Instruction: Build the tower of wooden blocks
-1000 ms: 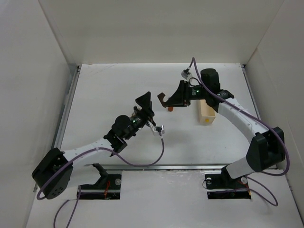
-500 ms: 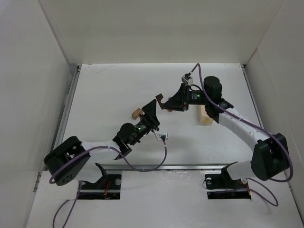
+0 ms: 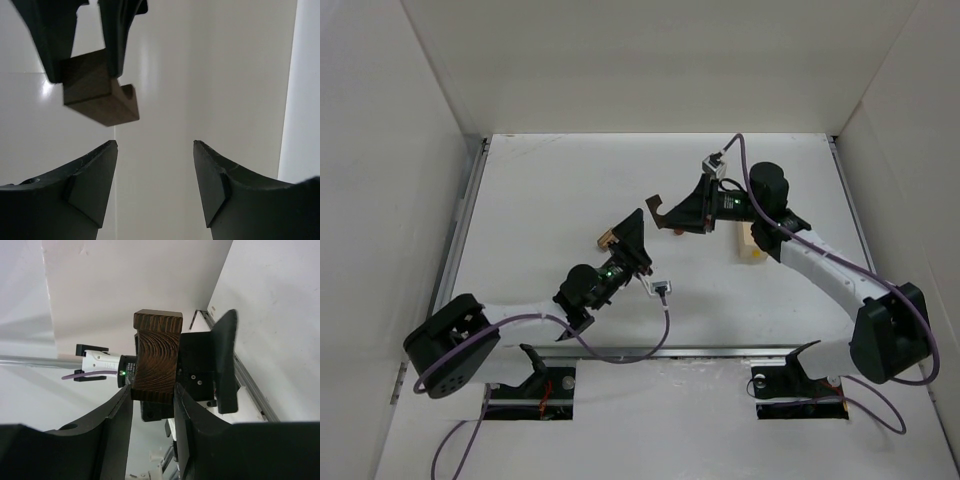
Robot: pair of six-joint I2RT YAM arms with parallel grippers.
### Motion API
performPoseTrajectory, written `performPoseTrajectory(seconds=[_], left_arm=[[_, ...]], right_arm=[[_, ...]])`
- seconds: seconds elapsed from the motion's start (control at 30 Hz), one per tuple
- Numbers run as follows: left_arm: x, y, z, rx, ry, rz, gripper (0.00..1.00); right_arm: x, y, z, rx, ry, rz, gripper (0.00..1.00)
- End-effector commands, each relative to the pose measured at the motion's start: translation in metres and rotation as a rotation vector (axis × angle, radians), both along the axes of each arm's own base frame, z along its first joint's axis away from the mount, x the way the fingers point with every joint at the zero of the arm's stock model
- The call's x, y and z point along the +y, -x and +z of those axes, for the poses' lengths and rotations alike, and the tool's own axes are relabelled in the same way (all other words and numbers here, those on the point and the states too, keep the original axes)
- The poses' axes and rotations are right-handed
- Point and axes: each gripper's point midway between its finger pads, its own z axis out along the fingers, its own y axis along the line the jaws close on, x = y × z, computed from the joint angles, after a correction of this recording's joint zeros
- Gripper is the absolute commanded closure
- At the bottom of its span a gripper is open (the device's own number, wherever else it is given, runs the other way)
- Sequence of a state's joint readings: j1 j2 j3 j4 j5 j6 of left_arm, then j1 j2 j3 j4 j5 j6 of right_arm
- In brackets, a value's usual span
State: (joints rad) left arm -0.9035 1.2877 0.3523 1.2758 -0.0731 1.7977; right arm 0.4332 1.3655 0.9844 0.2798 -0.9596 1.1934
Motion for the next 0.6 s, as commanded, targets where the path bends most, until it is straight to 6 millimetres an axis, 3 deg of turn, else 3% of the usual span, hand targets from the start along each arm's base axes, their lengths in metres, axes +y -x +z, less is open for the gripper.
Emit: performPoseTrajectory(seconds=[0.0, 0.17, 0.33, 0.57], left_arm=[[0.041, 0.034, 0.084, -0.229, 0.307, -0.004, 0.41], [0.043, 0.044, 0.091, -0.226, 0.305, -0.040, 0.40], [0.031, 0.049, 0.090, -0.251, 0.277, -0.096, 0.36], [0.020, 0.043, 0.099, -0.287, 0.280, -0.095, 0.34]], right_arm=[[-0.004, -0.003, 0.015, -0.079, -0.029, -0.021, 1.00], [-0.002, -0.006, 0.019, -0.075, -0.027, -0.010, 1.00], [0.002, -0.006, 0.024, -0.102, -0.022, 0.002, 1.00], [0.011, -0.002, 0.027, -0.102, -0.022, 0.014, 1.00]])
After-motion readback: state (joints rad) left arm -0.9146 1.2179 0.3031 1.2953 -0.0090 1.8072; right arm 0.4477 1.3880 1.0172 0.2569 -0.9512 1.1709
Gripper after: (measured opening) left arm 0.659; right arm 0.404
